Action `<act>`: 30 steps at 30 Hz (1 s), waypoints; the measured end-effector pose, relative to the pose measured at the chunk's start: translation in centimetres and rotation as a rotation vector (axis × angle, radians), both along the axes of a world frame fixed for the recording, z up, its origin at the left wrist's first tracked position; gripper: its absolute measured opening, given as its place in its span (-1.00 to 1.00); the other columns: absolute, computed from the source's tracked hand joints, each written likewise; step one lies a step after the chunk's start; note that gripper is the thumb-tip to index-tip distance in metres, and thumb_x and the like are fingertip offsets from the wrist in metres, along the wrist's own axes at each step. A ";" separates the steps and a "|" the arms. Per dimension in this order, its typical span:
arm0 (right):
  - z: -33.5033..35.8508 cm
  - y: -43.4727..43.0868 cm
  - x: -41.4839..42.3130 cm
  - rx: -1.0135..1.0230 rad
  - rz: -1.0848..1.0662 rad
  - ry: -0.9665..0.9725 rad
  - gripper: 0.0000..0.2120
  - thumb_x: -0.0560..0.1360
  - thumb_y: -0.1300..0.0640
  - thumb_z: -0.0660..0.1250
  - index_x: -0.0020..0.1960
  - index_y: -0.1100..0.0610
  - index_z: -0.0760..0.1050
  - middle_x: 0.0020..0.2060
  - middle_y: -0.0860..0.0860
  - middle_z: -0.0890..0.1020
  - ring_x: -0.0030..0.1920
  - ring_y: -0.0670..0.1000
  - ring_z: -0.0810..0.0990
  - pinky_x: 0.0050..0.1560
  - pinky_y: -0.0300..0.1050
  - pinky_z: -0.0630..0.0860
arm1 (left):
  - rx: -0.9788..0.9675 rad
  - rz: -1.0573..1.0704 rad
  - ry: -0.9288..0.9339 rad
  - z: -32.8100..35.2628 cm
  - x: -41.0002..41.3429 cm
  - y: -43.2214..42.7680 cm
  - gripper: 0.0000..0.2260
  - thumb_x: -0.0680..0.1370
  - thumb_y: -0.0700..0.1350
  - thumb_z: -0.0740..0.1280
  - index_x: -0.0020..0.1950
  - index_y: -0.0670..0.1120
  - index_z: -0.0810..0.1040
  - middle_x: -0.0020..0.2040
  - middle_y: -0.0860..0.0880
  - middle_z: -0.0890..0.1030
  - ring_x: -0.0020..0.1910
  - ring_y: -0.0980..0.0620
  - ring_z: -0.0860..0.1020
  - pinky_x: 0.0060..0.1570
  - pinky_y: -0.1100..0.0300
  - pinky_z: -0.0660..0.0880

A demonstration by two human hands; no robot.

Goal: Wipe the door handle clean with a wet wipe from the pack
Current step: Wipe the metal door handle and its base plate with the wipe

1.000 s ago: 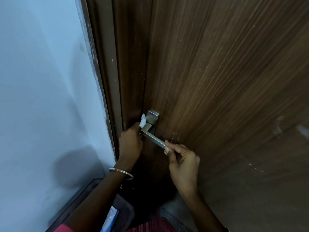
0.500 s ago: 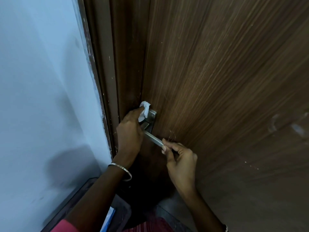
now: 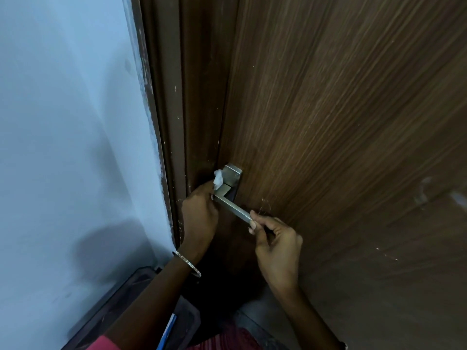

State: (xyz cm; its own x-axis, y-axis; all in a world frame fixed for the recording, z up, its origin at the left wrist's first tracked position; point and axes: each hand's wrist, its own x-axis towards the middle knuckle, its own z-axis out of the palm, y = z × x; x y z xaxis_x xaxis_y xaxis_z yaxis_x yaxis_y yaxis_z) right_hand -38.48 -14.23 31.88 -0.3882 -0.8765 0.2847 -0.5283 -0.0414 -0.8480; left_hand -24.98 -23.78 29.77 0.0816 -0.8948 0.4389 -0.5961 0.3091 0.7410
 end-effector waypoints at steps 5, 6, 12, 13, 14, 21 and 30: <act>0.0 0.1 0.0 0.017 0.006 -0.011 -0.71 0.51 0.37 0.40 0.15 0.09 0.69 -0.07 -0.12 0.71 -0.09 -0.21 0.70 -0.02 -0.24 0.66 | -0.081 0.003 0.095 0.0 -0.5 0.5 -0.66 0.49 -0.42 0.21 0.19 -0.23 0.62 0.04 -0.18 0.69 -0.03 -0.11 0.66 0.06 0.15 0.56; 0.0 0.1 0.0 0.018 0.007 -0.014 -0.70 0.51 0.37 0.40 0.15 0.09 0.69 -0.07 -0.12 0.71 -0.09 -0.21 0.70 -0.01 -0.25 0.66 | -0.065 0.007 0.126 -0.5 -0.6 0.8 -0.65 0.51 -0.41 0.19 0.20 -0.22 0.62 0.03 -0.16 0.70 -0.05 -0.10 0.66 0.04 0.14 0.58; -0.2 0.0 0.2 0.001 -0.008 -0.025 -0.71 0.51 0.36 0.40 0.15 0.09 0.69 -0.06 -0.10 0.71 -0.09 -0.19 0.70 -0.02 -0.26 0.66 | 0.043 0.094 0.214 -1.9 -1.3 1.3 -0.66 0.55 -0.39 0.20 0.23 -0.18 0.63 -0.15 -0.14 0.71 -0.32 -0.02 0.58 -0.22 0.39 0.40; -0.2 0.0 0.2 0.001 -0.007 -0.026 -0.72 0.51 0.35 0.41 0.15 0.09 0.69 -0.05 -0.10 0.71 -0.08 -0.19 0.70 -0.02 -0.25 0.66 | 0.062 0.102 0.210 -2.2 -1.6 1.4 -0.66 0.56 -0.39 0.20 0.23 -0.17 0.62 -0.18 -0.13 0.69 -0.34 -0.01 0.56 -0.25 0.35 0.41; -0.2 0.0 0.2 0.003 -0.004 -0.027 -0.72 0.51 0.35 0.41 0.15 0.08 0.68 -0.05 -0.10 0.71 -0.08 -0.19 0.70 -0.01 -0.25 0.66 | 0.086 0.109 0.214 -2.5 -1.9 1.4 -0.67 0.56 -0.37 0.20 0.23 -0.16 0.61 -0.20 -0.12 0.68 -0.35 -0.01 0.56 -0.27 0.30 0.42; -0.2 0.0 0.2 -0.014 -0.005 -0.010 -0.75 0.52 0.33 0.41 0.14 0.11 0.70 -0.04 -0.09 0.72 -0.05 -0.23 0.69 0.00 -0.41 0.58 | 0.197 0.165 0.499 -3.3 -3.8 1.7 -0.83 0.58 -0.22 0.32 0.06 -0.09 0.69 -0.17 0.01 0.72 -0.22 0.08 0.67 -0.16 0.07 0.61; -0.3 0.2 0.4 -0.038 -0.017 -0.039 -0.75 0.53 0.34 0.39 0.14 0.13 0.69 -0.06 -0.07 0.72 -0.07 -0.20 0.70 -0.03 -0.41 0.58 | 0.431 0.196 1.181 -2.9 -4.1 0.6 -0.90 0.45 -0.31 0.47 -0.08 -0.16 0.70 -0.12 -0.14 0.72 -0.08 -0.11 0.68 0.05 -0.07 0.62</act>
State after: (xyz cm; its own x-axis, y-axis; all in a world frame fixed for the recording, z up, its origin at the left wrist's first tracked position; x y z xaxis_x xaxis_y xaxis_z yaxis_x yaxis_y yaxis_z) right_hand -38.05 -14.05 31.59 -0.4146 -0.8583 0.3024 -0.4958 -0.0656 -0.8660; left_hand -29.10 -23.19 26.86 0.3691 -0.8750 -0.3131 0.4846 -0.1062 0.8682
